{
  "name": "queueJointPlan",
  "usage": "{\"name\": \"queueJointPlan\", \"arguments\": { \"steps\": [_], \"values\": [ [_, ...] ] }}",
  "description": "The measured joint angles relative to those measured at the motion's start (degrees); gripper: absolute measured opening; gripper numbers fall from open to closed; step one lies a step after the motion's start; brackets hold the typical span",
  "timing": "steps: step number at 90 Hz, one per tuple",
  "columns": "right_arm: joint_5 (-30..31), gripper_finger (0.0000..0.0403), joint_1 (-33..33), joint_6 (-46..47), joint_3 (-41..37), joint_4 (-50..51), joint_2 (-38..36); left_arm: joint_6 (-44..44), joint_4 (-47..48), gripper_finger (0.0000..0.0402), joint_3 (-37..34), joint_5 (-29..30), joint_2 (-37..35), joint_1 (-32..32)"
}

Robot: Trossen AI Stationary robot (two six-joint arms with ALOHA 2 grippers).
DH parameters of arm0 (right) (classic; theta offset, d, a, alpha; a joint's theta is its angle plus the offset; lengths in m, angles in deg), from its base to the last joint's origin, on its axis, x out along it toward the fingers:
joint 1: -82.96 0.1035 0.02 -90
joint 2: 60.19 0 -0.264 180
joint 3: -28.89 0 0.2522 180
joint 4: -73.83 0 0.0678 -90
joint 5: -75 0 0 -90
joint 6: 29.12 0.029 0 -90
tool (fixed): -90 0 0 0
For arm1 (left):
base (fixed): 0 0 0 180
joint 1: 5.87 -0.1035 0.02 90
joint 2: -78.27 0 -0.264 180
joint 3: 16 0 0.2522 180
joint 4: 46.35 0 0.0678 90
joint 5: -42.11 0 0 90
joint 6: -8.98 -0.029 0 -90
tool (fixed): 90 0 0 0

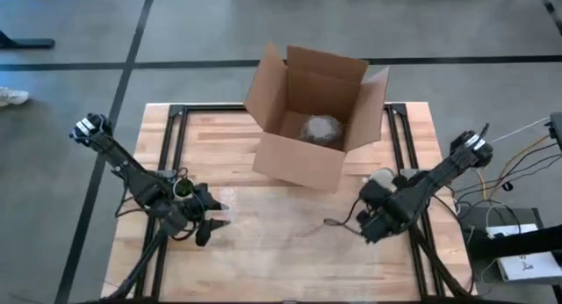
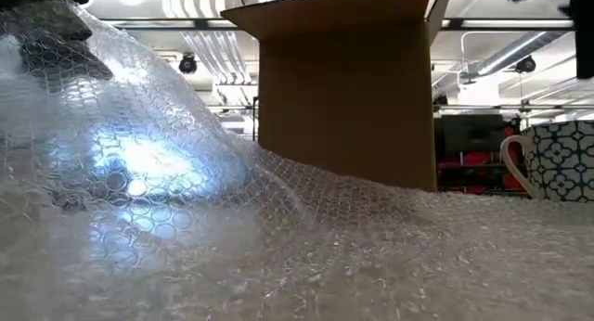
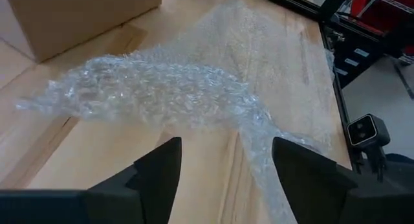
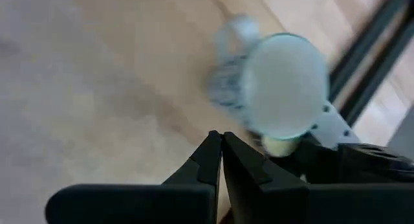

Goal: Wrap mug
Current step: Wrap the blue patterned mug with the bubble wrap

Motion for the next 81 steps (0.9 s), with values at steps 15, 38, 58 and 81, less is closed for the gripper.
{"name": "queueJointPlan", "arguments": {
  "steps": [15, 38, 58, 81],
  "values": [
    [-2.0, 0.0011, -3.3, -0.4, -5.3, -1.2, -5.4, 0.0, 0.0, 0.0244, 0.0, 0.0, 0.1, 0.0],
    [-2.8, 0.0118, -6.4, -1.3, -5.8, -2.4, -9.7, 0.0, 0.0, 0.0255, 0.0, 0.0, 0.4, 0.0],
    [-3.3, 0.0173, -10.7, -9.8, -7.9, -9.3, -10.9, 0.0, 0.0, 0.0254, 0.0, 0.0, 0.5, 0.0],
    [-4.1, 0.0162, -18.0, -18.4, -13.6, -16.1, -10.0, 0.0, 0.0, 0.0243, 0.0, 0.0, 0.4, 0.0]
  ]
}}
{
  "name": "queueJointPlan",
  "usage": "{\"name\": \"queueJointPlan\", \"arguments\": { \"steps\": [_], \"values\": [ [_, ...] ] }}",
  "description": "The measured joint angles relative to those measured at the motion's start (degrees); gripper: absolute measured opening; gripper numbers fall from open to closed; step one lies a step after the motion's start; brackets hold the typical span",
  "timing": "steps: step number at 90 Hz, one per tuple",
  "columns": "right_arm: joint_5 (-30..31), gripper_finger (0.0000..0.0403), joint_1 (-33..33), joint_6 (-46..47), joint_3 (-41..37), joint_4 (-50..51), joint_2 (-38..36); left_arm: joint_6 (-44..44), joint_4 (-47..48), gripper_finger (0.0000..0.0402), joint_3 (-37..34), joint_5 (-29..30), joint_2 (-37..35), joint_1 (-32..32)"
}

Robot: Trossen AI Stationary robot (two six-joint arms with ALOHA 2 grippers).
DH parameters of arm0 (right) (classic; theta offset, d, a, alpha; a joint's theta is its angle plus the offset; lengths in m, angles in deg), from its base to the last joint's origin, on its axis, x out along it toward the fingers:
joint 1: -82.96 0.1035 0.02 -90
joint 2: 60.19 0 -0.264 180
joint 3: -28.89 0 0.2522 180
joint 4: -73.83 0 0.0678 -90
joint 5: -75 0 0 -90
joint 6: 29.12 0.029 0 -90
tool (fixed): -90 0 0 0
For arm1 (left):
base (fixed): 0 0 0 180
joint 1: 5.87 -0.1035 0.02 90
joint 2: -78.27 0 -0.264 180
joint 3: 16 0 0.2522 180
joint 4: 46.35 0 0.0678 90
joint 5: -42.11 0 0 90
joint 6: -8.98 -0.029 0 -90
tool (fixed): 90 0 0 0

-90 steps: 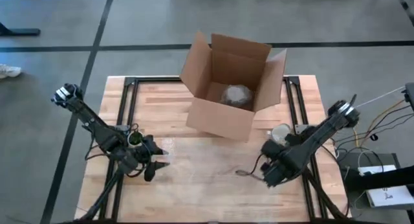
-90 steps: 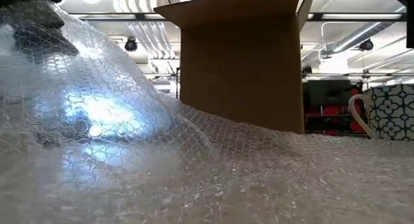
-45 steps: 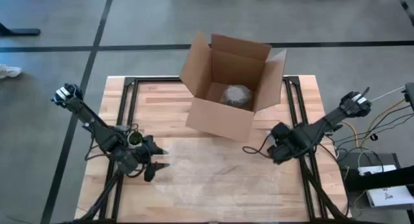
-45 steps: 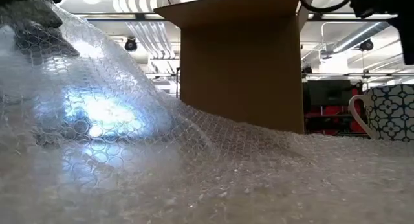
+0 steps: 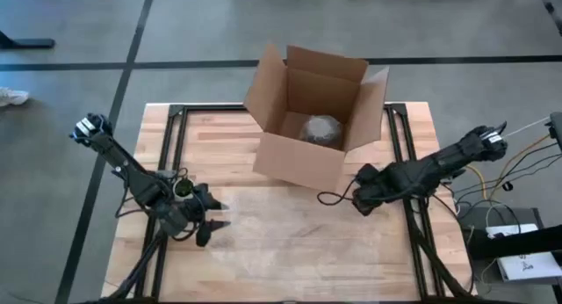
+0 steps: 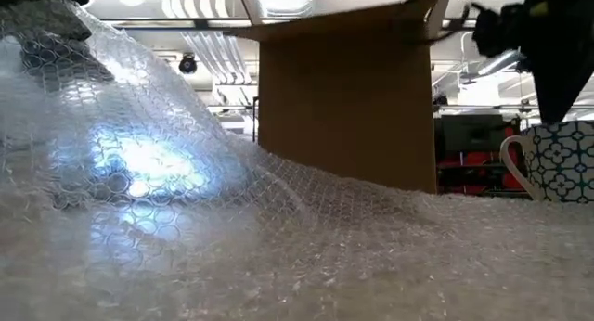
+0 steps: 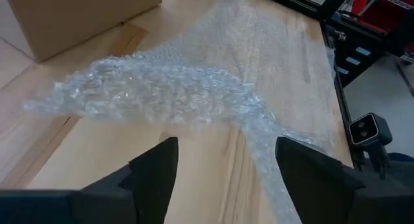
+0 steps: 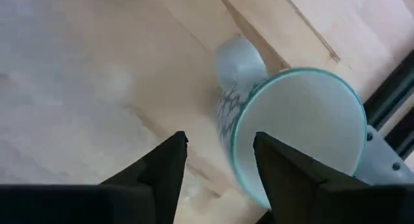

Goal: Wrap mug
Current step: Wrap the blue patterned mug with the bubble wrap

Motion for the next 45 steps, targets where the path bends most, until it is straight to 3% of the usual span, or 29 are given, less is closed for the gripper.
{"name": "queueJointPlan", "arguments": {
  "steps": [26, 45],
  "values": [
    [-1.5, 0.0108, -2.9, -4.4, -2.4, -3.8, 0.0, 0.0, 0.0, 0.0228, 0.0, 0.0, 0.1, 0.0],
    [-2.6, 0.0047, -2.9, -5.9, -3.7, -8.9, 0.0, 0.0, 0.0, 0.0225, 0.0, 0.0, 0.3, 0.0]
  ]
}}
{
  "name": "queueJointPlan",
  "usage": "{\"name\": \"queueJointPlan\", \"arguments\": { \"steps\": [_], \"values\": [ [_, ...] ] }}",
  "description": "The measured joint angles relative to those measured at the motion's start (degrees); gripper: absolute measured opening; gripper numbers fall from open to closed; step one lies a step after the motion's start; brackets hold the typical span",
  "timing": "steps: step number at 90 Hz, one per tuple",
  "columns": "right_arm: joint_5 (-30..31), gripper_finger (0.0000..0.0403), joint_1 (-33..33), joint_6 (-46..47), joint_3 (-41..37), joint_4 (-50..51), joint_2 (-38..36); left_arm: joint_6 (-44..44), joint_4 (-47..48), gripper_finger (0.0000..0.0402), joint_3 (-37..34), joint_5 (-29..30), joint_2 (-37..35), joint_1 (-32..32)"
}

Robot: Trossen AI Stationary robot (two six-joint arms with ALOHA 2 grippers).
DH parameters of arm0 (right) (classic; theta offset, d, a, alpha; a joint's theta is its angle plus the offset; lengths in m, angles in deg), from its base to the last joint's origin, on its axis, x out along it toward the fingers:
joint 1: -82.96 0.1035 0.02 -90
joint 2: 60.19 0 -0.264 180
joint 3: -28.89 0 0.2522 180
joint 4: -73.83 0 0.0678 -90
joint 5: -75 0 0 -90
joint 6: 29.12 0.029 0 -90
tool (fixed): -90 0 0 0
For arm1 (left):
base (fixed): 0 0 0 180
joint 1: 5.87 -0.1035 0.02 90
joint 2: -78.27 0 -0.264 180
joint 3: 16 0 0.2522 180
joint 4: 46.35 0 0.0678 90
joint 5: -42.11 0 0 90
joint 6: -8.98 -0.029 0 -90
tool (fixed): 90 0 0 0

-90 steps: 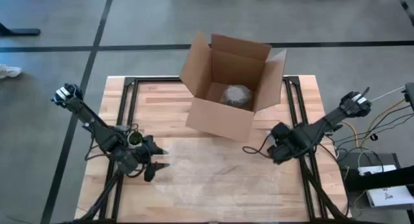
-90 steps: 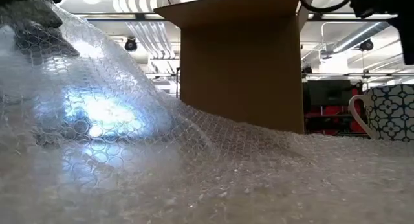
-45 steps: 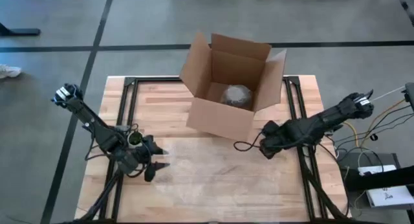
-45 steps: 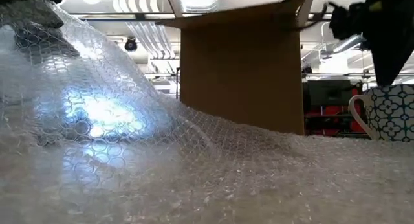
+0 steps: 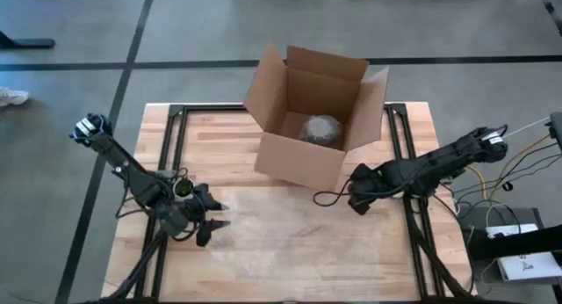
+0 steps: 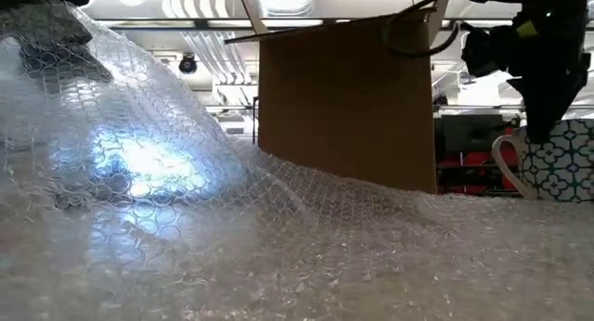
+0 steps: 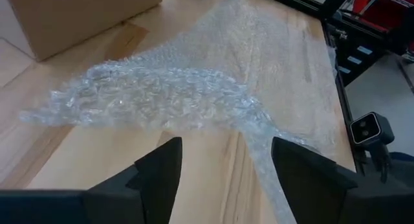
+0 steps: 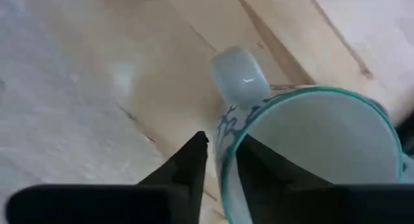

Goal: Wrap mug
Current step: Wrap the blue patterned mug with the bubble wrap

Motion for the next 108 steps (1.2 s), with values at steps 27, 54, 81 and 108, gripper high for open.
{"name": "queueJointPlan", "arguments": {
  "steps": [27, 54, 81, 108],
  "values": [
    [-1.1, 0.0005, 0.0, -1.1, 1.3, 1.3, -0.1, -3.2, 0.0, 0.0246, 0.0, 1.7, 0.1, 0.0],
    [4.5, 0.0002, 8.5, 1.1, 10.9, 2.4, 0.2, -4.3, -12.7, 0.0261, -0.4, 2.9, 7.3, 0.0],
    [19.3, 0.0001, 24.6, 6.1, 15.3, -13.5, 7.2, -5.6, -13.9, 0.0261, -0.5, 0.3, 15.4, 0.0],
    [32.8, 0.0, 27.5, -3.3, 18.4, -40.7, 25.6, -11.3, -30.1, 0.0266, -0.6, 0.0, 21.8, 0.0]
  ]
}}
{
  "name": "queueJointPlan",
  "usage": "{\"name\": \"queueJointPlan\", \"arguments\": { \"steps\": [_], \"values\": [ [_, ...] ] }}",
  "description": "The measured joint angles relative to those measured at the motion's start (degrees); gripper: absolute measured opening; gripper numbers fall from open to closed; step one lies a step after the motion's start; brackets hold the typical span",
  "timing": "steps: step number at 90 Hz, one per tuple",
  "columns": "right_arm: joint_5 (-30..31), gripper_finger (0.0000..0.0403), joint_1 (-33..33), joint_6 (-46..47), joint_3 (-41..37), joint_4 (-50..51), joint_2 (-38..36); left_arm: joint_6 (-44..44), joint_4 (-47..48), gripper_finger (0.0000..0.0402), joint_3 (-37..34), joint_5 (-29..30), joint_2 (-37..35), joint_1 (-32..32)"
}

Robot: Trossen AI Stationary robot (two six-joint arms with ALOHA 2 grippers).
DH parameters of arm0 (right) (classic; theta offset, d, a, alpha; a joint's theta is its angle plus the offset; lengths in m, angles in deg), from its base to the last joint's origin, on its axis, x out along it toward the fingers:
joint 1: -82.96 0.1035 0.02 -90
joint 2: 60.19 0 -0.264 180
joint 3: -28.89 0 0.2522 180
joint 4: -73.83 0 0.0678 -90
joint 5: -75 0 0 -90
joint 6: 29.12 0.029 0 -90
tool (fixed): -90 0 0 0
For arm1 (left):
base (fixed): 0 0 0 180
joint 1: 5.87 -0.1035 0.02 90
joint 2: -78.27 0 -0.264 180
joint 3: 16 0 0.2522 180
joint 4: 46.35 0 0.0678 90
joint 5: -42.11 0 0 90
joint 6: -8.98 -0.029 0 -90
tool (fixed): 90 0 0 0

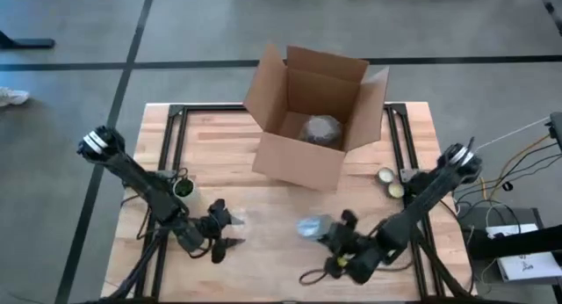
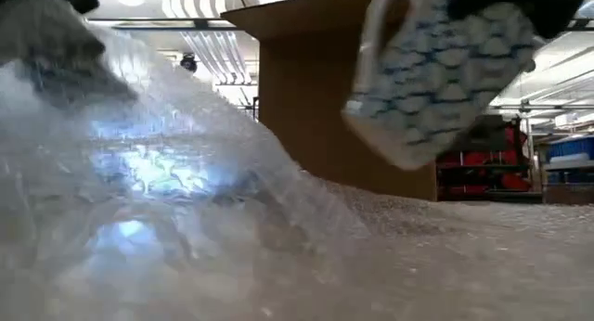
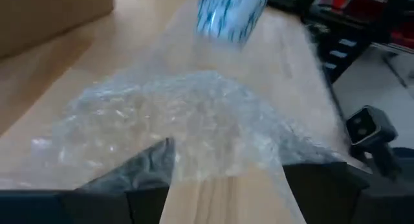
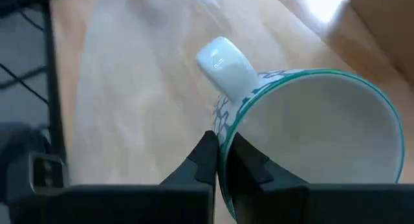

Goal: Wrap mug
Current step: Wrap the blue patterned mug with the bubble wrap

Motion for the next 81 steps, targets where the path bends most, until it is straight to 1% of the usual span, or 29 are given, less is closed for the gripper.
{"name": "queueJointPlan", "arguments": {
  "steps": [9, 24, 41, 48, 55, 72, 81],
  "values": [
    [4.6, 0.0, 0.1, -0.7, 3.7, -0.8, 6.4, -3.8, -2.8, 0.0271, 0.0, -0.2, 1.0, 0.0],
    [10.0, 0.0, 0.1, -0.1, 9.9, 0.9, 13.9, -3.5, -1.4, 0.0274, 0.0, -0.1, 0.5, 0.0],
    [12.5, 0.0, -1.3, -0.1, 14.1, 0.7, 21.4, -3.3, -1.2, 0.0271, 0.0, 0.1, -0.3, 0.2],
    [13.5, 0.0, -1.8, 0.7, 15.7, 0.5, 23.8, -3.1, 1.4, 0.0263, 0.0, 1.8, -2.4, 0.2],
    [14.1, 0.0, -2.4, 2.2, 16.9, 0.2, 25.9, -1.6, 5.4, 0.0253, 0.0, 1.8, -5.9, 0.2],
    [12.7, 0.0, -4.8, 2.5, 17.2, 0.2, 29.2, 2.5, 16.0, 0.0226, -0.1, 1.9, -15.5, 1.0],
    [12.3, 0.0, -5.9, 4.1, 17.3, -0.3, 30.5, 2.9, 16.8, 0.0213, -0.6, 1.7, -17.6, 1.1]
  ]
}}
